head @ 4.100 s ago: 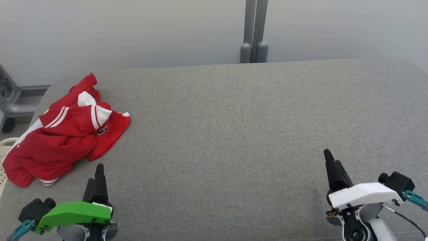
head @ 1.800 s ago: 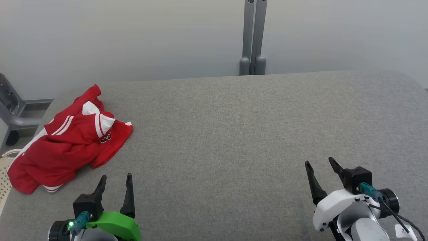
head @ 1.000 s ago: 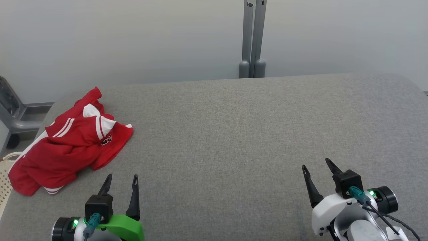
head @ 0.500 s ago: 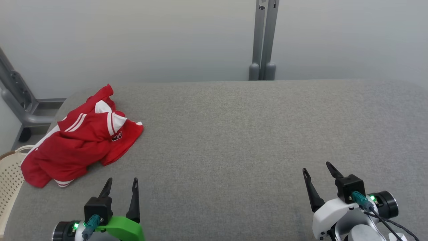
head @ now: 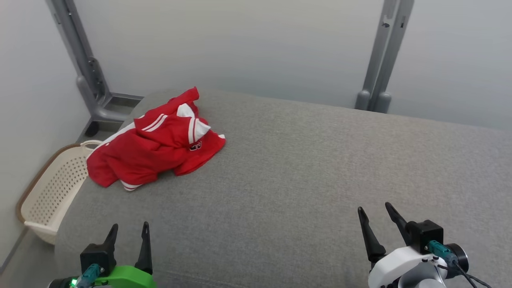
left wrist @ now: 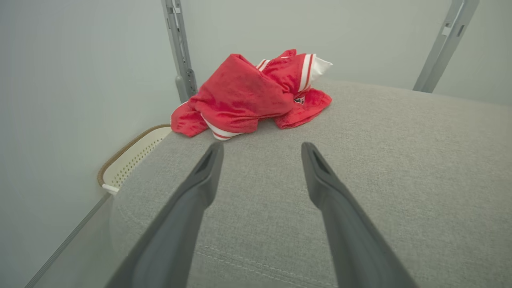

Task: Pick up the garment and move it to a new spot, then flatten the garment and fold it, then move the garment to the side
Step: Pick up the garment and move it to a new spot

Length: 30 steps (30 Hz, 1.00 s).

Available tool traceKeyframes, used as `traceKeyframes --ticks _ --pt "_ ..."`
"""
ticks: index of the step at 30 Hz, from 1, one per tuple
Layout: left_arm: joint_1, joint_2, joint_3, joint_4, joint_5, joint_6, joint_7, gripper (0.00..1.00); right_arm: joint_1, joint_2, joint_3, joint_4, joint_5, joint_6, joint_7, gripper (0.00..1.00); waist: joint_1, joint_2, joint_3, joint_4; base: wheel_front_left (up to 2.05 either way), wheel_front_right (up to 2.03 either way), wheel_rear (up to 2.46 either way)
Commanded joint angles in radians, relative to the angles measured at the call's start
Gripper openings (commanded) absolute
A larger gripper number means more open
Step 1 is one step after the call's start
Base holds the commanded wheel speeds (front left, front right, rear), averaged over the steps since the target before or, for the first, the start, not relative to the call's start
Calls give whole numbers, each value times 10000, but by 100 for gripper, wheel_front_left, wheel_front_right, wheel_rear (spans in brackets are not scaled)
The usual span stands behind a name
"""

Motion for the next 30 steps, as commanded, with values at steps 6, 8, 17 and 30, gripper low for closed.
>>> traceKeyframes --ticks 6,8,17,30 --pt "390 247 94 -473 -175 77 233 100 -61 -34 340 142 736 -3 -180 100 0 0 -133 1682 0 0 0" --pt "478 303 153 -632 -235 109 280 100 -135 -27 514 133 885 -3 -203 100 0 0 -86 1875 0 0 0" --pt "718 319 452 -1109 -452 408 166 100 -688 -36 988 136 994 -3 -201 100 0 0 345 2294 0 0 0" --pt "607 237 503 -1328 -788 398 70 100 -928 -34 1249 192 1545 -3 -204 100 0 0 525 2439 0 0 0"
